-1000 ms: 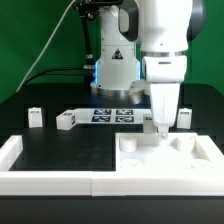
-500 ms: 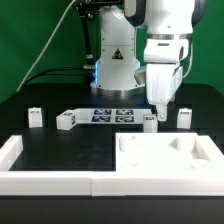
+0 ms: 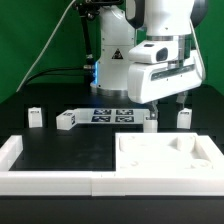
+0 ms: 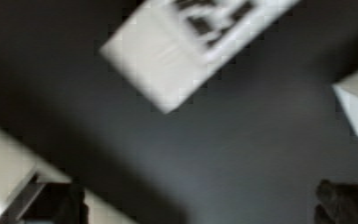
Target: Assemble one leg
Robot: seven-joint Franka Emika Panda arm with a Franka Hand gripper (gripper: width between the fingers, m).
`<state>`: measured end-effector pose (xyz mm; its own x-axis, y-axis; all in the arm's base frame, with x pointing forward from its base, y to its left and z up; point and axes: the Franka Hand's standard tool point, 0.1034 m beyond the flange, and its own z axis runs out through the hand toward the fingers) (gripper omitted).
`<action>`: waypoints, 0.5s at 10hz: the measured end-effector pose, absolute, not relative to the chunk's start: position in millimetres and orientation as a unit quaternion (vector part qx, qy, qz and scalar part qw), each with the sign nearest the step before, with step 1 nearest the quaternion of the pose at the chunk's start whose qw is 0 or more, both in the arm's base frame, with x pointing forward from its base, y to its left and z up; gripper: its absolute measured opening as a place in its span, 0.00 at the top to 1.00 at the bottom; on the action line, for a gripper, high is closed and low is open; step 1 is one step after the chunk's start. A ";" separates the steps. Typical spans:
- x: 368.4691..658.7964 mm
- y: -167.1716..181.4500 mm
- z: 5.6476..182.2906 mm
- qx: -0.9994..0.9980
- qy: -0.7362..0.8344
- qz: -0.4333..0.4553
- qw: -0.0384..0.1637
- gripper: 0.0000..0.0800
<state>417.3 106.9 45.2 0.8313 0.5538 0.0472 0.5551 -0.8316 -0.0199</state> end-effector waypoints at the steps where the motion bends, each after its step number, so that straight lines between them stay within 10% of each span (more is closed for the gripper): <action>1: 411.7 111.5 43.6 -0.977 -0.211 -0.014 0.022 0.19; 5: 397.8 132.9 38.7 -0.999 0.031 0.002 0.038 0.19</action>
Offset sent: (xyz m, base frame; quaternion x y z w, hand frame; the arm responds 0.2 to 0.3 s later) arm -0.0219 0.0185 -0.0086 0.0124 -0.0004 0.3582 0.9336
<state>397.8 132.9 38.7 0.9981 -0.0608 -0.0068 -0.0612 -0.9952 -0.0766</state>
